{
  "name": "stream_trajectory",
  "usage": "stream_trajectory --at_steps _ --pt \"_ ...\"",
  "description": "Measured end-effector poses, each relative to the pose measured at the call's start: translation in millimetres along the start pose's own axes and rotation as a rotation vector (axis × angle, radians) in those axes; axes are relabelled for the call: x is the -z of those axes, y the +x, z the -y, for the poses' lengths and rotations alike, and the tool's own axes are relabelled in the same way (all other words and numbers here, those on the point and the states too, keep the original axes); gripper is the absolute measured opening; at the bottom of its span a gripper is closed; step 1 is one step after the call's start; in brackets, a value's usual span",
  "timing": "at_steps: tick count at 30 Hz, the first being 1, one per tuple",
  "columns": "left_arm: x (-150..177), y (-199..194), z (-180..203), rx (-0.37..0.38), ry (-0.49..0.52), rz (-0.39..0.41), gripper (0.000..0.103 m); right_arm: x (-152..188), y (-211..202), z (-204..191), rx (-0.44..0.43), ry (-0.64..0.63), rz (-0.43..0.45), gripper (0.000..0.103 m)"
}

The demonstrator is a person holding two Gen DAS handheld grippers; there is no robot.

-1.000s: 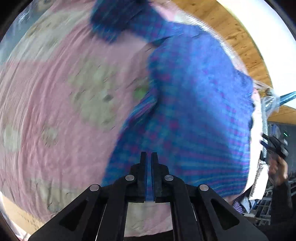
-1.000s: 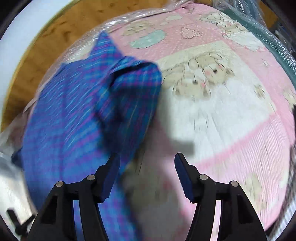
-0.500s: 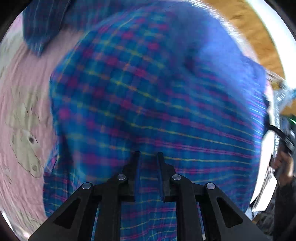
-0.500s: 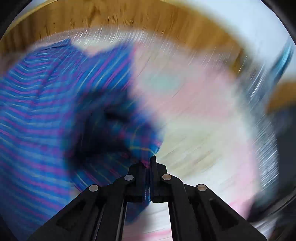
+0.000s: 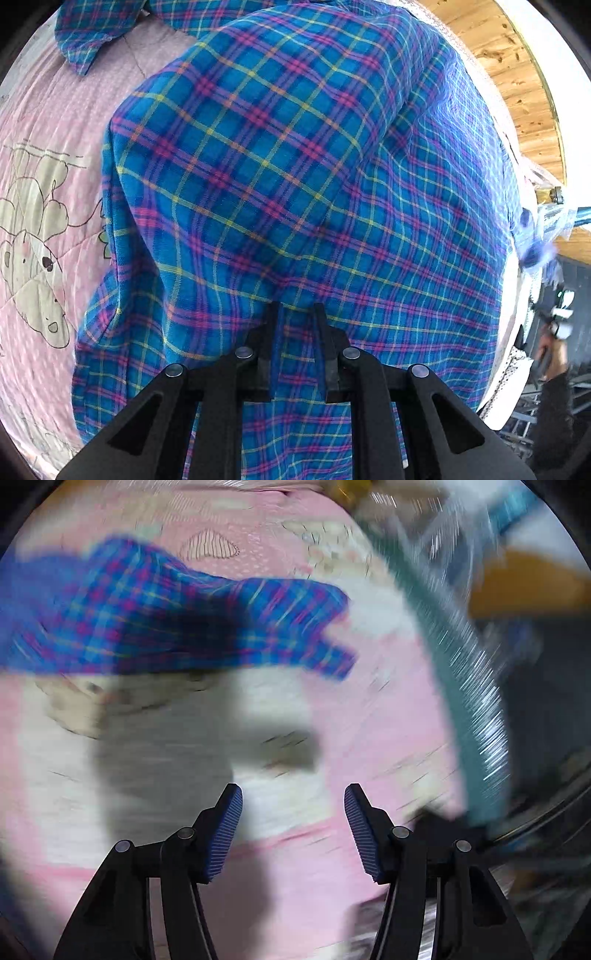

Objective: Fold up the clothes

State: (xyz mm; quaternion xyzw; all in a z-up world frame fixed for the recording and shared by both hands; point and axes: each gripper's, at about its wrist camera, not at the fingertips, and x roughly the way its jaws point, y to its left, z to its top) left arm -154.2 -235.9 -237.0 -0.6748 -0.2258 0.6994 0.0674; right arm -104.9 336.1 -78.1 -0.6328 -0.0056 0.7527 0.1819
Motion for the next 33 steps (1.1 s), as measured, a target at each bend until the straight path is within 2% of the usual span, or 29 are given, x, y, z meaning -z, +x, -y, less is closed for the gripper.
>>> stream_trajectory --at_steps 1,3,7,9,10,11,12,14,17,19,22,23,24,25,27,30,32,33 --pt "-1.1 -2.6 2.1 0.003 -0.008 0.006 0.017 1.2 -2.2 2.9 -0.083 0.061 -0.007 0.057" --pt "-3.0 -12.7 9.2 0.033 -0.015 0.031 0.017 -3.8 -6.1 -5.3 -0.183 0.13 -0.012 0.059" --pt "-12.7 -64.7 33.1 0.171 0.021 0.151 0.018 -23.9 -11.7 -34.0 -0.271 0.121 -0.039 0.059" --pt "-24.9 -96.7 33.3 0.2 0.036 0.236 0.025 -36.9 -22.0 -68.3 -0.309 0.078 -0.009 0.059" --pt "-35.0 -112.7 25.3 0.178 0.029 0.294 0.04 -41.4 -31.9 -84.3 -0.326 0.051 0.013 0.059" --pt "-46.6 -120.8 17.1 0.139 0.013 0.344 0.06 -45.8 -44.3 -103.6 -0.35 0.016 0.036 0.059" --pt "-59.7 -127.9 1.2 0.079 -0.021 0.393 0.067 -50.1 -56.7 -122.9 -0.373 -0.019 0.06 0.059" --pt "-85.1 -138.6 -48.1 -0.018 -0.134 0.44 0.069 -45.4 -77.3 -163.2 -0.404 -0.094 0.086 0.06" --pt "-129.7 -130.6 -112.4 -0.032 -0.288 0.47 0.069 -33.0 -92.6 -218.1 -0.407 -0.188 0.082 0.06" --pt "-157.2 -119.9 -131.9 -0.052 -0.303 0.468 0.069 -20.3 -96.3 -249.8 -0.402 -0.237 0.058 0.06" --pt "-185.4 -116.5 -141.1 -0.066 -0.224 0.498 0.069 -5.6 -82.2 -274.5 -0.364 -0.277 0.022 0.06" --pt "-192.4 -115.4 -141.7 -0.07 -0.188 0.51 0.054 -0.7 -77.4 -282.7 -0.351 -0.291 0.01 0.06" --pt "-198.1 -117.5 -140.1 -0.059 -0.16 0.511 0.015 4.2 -72.7 -290.9 -0.338 -0.304 -0.002 0.06" --pt "-203.4 -120.9 -137.7 -0.043 -0.135 0.509 0.002 9.1 -68.0 -299.1 -0.325 -0.317 -0.014 0.06" --pt "-207.0 -150.6 -150.1 -0.003 -0.157 0.573 0.002 18.9 -58.6 -315.6 -0.299 -0.344 -0.038 0.061" --pt "-210.6 -204.0 -215.4 0.178 -0.368 0.649 0.002 23.9 -54.8 -320.5 -0.285 -0.34 -0.05 0.063" --pt "-217.9 -214.9 -261.3 0.258 -0.501 0.61 0.003 24.8 -54.9 -321.2 -0.275 -0.335 -0.048 0.067" --pt "-217.9 -217.5 -281.0 0.239 -0.554 0.589 0.003 25.1 -54.9 -321.4 -0.269 -0.332 -0.048 0.068"
